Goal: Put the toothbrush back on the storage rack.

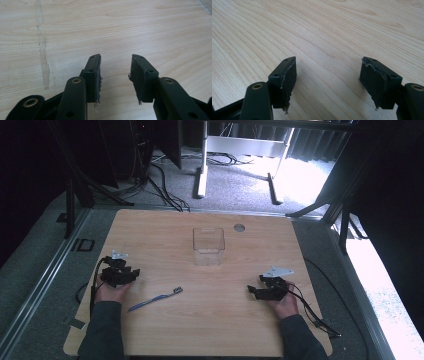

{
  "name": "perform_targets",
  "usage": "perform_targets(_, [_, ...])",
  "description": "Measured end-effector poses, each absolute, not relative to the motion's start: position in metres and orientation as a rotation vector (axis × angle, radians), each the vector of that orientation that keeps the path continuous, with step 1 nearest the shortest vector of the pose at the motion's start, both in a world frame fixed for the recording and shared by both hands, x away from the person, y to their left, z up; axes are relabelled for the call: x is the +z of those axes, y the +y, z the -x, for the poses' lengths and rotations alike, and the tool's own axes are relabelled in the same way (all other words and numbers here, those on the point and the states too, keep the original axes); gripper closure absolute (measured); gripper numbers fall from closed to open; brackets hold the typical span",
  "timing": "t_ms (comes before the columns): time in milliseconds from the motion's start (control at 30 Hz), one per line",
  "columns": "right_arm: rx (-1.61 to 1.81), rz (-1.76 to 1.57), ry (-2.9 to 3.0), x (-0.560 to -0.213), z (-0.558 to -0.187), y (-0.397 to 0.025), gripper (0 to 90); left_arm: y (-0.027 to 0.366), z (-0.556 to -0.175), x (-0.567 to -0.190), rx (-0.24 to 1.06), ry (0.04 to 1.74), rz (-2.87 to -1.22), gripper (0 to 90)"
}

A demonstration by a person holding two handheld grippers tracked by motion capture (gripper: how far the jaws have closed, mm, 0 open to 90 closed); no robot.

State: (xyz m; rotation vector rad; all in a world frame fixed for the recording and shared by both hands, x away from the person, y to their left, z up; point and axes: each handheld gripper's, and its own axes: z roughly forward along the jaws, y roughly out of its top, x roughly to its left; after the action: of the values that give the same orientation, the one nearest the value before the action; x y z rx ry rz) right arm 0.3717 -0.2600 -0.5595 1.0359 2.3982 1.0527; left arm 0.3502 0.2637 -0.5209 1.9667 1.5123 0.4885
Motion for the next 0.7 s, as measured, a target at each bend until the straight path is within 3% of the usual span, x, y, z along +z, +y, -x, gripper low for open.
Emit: perform_targets(700, [1.052, -1.036, 2.397, -0.559, -0.371, -0.260, 29.2, 0.246, -0.327, -0.487, 0.511, 1.310, -2.008, 54.7])
